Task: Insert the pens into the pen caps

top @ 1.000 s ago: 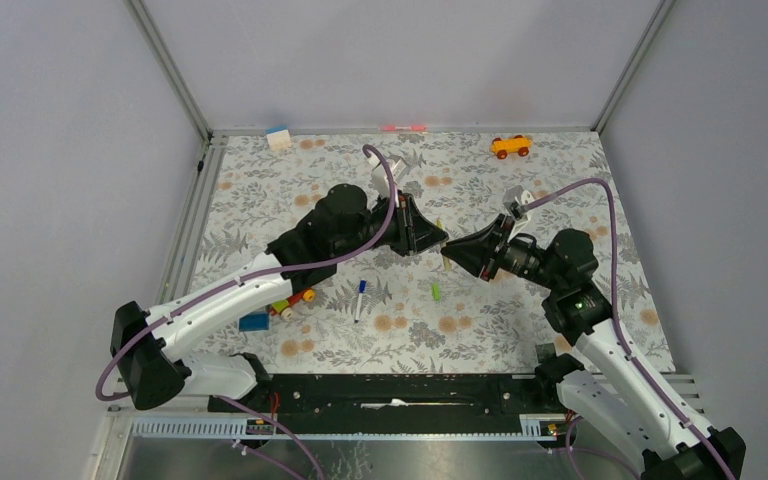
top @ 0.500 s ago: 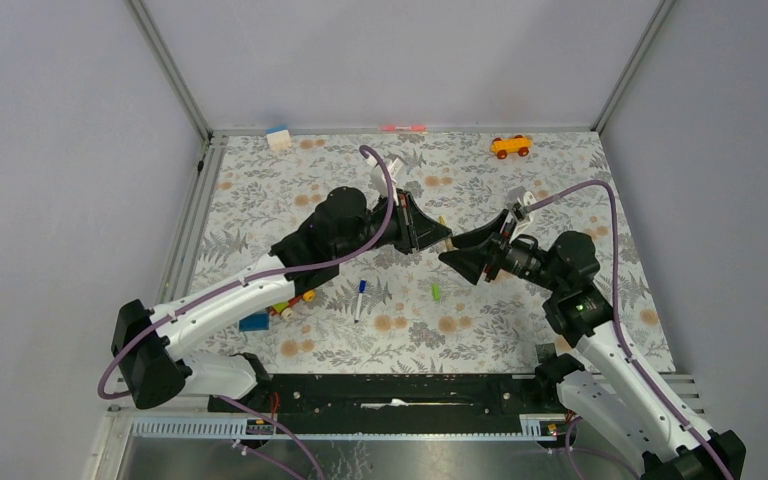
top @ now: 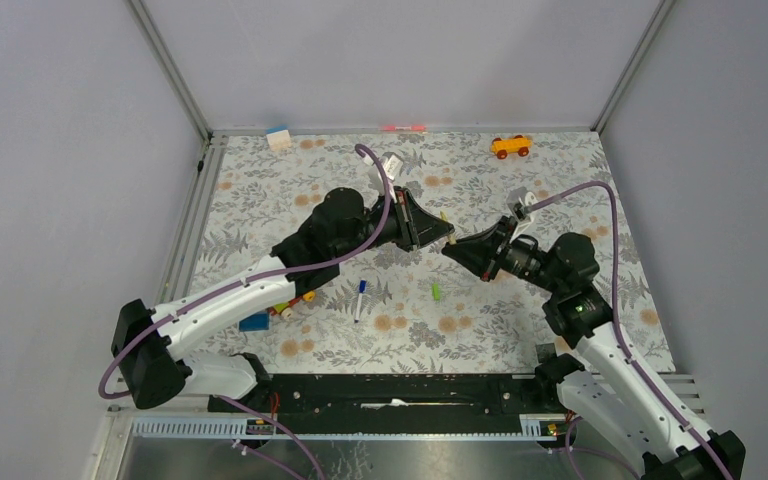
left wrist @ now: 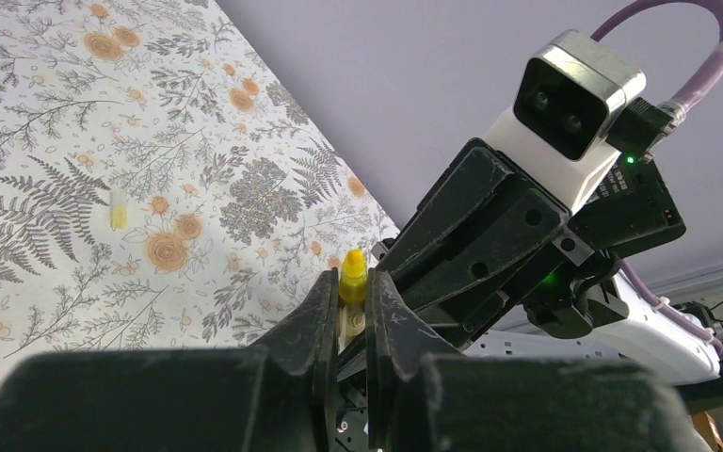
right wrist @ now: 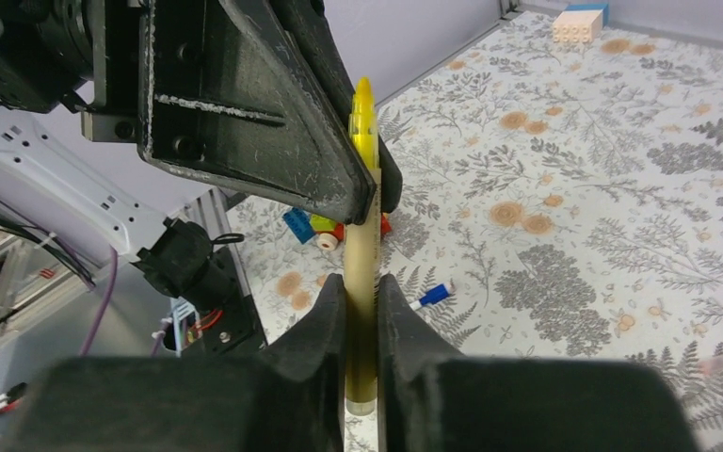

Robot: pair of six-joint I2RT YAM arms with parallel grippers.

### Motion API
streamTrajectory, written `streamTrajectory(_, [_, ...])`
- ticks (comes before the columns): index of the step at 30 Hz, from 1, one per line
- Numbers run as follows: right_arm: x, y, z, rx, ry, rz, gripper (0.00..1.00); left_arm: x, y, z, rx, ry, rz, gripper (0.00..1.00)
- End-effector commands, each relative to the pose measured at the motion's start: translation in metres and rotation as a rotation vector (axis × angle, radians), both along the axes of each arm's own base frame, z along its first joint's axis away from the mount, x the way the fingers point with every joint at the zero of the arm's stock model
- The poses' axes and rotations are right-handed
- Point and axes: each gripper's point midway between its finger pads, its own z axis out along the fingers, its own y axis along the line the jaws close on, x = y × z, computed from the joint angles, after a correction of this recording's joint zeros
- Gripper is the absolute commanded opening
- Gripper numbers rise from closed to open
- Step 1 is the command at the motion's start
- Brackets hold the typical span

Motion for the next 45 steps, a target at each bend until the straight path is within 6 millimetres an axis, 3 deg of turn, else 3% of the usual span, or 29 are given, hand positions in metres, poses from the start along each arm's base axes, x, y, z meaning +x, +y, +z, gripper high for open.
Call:
streamTrajectory(1, [0.008,-0.01,0.015,0.016,-0.061,-0.09,0.0,0.002,-0.001,0.013,-0.049,-0.037,0.013,0.1])
streamTrajectory(4, [0.031,-0.033,0.011,-0.027,-0.016,-0.29,0.0,0.008,0.001,0.006,-0.004,-0.066,0.035,0.36])
streamTrajectory(5, [0.045,-0.049,0.009,-0.046,0.01,-0.414,0.0,0.01,0.001,0.0,0.022,-0.077,0.042,0.42])
streamTrajectory(10, [0.064,-0.107,0.003,-0.131,0.105,-0.762,0.0,0.03,0.001,-0.038,0.18,-0.117,0.09,0.56])
streamTrajectory(18, [0.056,-0.136,0.017,-0.132,0.121,-0.896,0.0,0.06,-0.025,-0.093,0.413,-0.148,0.045,0.58])
streamTrajectory(28, [0.042,-0.157,0.035,-0.154,0.104,-0.968,0.0,0.104,-0.077,-0.164,0.619,-0.159,-0.041,0.58])
streamTrajectory(33, [0.038,-0.163,0.038,-0.162,0.111,-0.989,0.0,0.123,-0.098,-0.185,0.686,-0.166,-0.052,0.57])
streamTrajectory(45, [0.035,-0.159,0.032,-0.168,0.124,-0.963,0.0,0.146,-0.132,-0.248,0.832,-0.179,-0.073,0.57])
